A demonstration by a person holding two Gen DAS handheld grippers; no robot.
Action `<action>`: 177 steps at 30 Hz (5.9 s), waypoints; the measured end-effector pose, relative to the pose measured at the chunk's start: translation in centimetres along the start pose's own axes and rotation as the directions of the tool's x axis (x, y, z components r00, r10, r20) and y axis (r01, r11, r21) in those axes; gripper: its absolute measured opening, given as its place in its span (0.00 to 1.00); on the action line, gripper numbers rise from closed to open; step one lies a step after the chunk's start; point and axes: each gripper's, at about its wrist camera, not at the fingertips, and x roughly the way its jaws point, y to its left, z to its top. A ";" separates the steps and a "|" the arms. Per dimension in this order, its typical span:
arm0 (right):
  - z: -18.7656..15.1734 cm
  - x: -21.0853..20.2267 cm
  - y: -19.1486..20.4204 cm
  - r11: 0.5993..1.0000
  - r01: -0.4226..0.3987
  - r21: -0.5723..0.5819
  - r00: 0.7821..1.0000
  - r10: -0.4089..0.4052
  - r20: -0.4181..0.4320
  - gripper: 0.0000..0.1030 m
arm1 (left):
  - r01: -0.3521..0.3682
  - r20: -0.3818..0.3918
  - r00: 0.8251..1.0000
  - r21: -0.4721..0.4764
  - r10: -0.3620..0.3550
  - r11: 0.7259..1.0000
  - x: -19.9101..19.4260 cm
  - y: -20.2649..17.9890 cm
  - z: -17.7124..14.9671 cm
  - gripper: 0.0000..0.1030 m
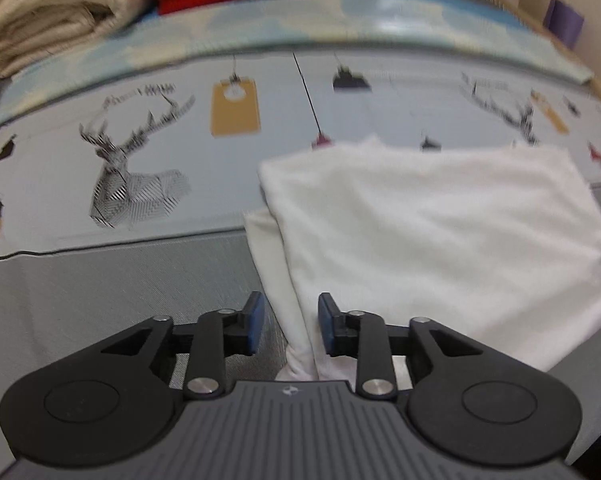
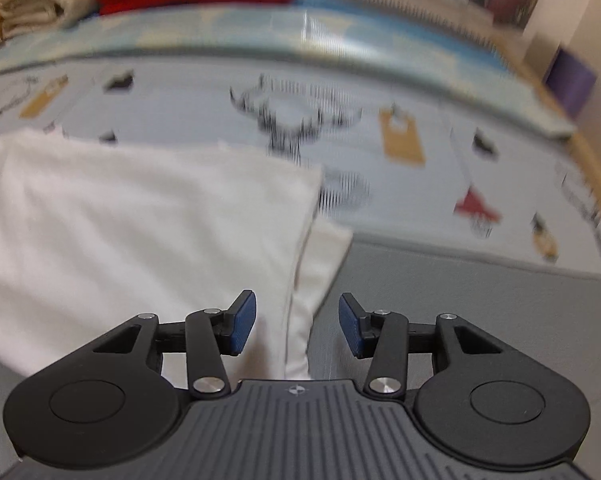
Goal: Fold small clothes
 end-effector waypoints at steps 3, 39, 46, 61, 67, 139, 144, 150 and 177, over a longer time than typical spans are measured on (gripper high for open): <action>0.5 -2.3 1.7 0.999 0.025 -0.022 0.995 -0.023 0.100 0.47 | -0.007 0.097 0.995 0.012 0.006 1.000 -2.4 0.2 -0.4 0.43; -2.6 -5.5 31.9 0.858 -0.195 -0.475 0.937 0.307 0.170 0.57 | -0.062 0.057 0.996 -0.199 0.075 0.978 -6.2 6.3 -3.4 0.82; -5.8 -3.5 37.5 0.724 -0.172 -0.668 0.945 0.313 0.097 0.57 | -0.069 0.040 0.996 -0.196 0.078 0.978 -5.5 6.9 -3.3 0.82; -6.1 -1.4 39.2 0.685 -0.153 -0.713 0.957 0.281 0.065 0.23 | -0.053 0.008 0.998 -0.251 0.056 0.967 -5.4 8.6 -3.6 0.82; -5.1 -3.8 37.1 0.724 -0.224 -0.653 0.927 0.365 0.087 0.05 | 0.147 -0.041 0.982 -0.439 -0.183 0.886 -3.7 8.8 -3.6 0.83; -10.4 -3.8 5.7 0.870 -0.264 0.416 0.946 0.317 -0.063 0.52 | 0.433 -0.139 0.899 0.133 -0.416 0.891 -1.2 -15.8 0.0 0.36; -11.0 -2.4 5.0 0.855 -0.185 0.485 0.949 0.283 -0.137 0.01 | 0.439 -0.251 0.894 0.320 -0.372 0.840 -0.8 -16.3 -3.3 0.36; -10.1 -6.8 4.7 0.813 -0.323 0.484 0.931 0.365 0.009 0.00 | 0.473 -0.245 0.879 0.349 -0.409 0.809 -0.3 -15.3 -5.7 0.27; -10.8 -1.5 4.2 0.799 -0.219 0.560 0.935 0.336 -0.114 0.04 | 0.448 -0.277 0.891 0.412 -0.359 0.793 0.8 -14.5 -6.9 0.26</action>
